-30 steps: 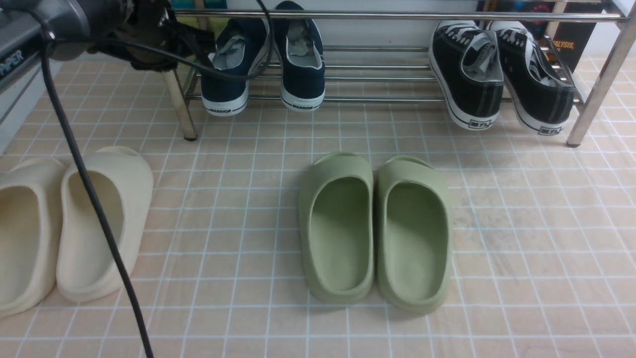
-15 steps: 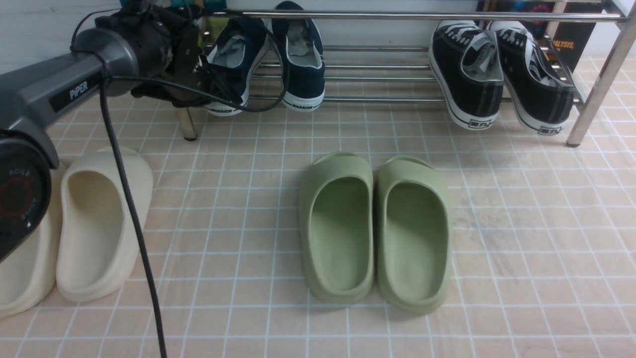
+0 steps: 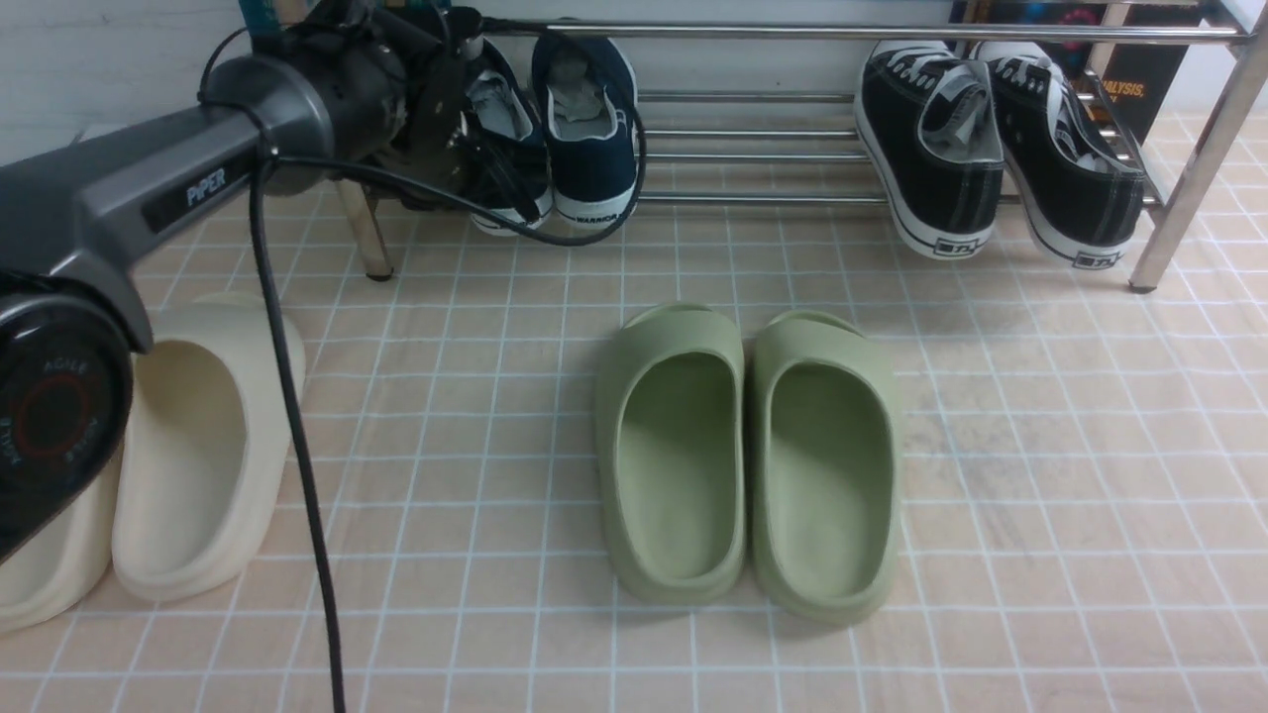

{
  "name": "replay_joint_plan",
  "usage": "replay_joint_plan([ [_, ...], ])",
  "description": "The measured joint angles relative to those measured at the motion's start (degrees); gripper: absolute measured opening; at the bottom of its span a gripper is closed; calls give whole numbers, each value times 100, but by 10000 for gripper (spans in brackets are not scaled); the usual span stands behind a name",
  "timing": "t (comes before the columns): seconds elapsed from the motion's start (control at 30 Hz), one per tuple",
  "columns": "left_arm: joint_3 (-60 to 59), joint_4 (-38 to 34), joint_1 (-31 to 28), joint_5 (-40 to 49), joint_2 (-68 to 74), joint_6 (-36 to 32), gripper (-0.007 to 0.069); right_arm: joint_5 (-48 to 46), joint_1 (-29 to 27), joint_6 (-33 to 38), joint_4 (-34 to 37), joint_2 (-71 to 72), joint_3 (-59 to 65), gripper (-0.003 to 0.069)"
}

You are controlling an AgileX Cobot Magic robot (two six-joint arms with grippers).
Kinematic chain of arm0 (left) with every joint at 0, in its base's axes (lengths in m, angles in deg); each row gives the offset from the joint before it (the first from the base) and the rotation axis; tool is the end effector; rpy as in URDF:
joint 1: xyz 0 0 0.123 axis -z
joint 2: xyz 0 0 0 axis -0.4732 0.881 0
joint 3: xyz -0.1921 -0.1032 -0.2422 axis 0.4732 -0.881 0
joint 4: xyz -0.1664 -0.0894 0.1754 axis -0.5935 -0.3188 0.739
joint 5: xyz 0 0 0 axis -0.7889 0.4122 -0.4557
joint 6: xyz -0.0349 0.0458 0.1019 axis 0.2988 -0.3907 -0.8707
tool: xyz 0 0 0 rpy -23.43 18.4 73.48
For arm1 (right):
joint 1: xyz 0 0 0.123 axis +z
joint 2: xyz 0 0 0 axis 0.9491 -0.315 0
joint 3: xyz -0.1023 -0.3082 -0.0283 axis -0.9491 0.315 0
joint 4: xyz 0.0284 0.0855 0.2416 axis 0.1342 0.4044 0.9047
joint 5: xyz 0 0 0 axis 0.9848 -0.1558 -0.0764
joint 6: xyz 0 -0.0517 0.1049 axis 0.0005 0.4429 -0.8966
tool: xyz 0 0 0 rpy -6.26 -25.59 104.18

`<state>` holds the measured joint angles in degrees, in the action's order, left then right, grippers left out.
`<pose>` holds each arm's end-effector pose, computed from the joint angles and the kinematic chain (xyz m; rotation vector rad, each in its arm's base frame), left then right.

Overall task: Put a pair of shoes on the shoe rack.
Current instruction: Use the left arm to put a shoe into the shoe rack

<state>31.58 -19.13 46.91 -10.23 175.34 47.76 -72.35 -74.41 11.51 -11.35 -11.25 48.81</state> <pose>0.5150 -0.1454 0.2721 0.0513 2.3247 0.0201 0.0421 -0.0028 0.1672 0.2167 1.8525 0.0850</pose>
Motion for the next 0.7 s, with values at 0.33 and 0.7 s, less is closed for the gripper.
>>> replay_joint_plan([
  [0.33, 0, 591, 0, 922, -1385, -132, 44, 0, 0, 0, 0, 0, 0, 239],
  [0.7, 0, -2629, -1, 852, -716, -2389, 26, 0, 0, 0, 0, 0, 0, 239],
])
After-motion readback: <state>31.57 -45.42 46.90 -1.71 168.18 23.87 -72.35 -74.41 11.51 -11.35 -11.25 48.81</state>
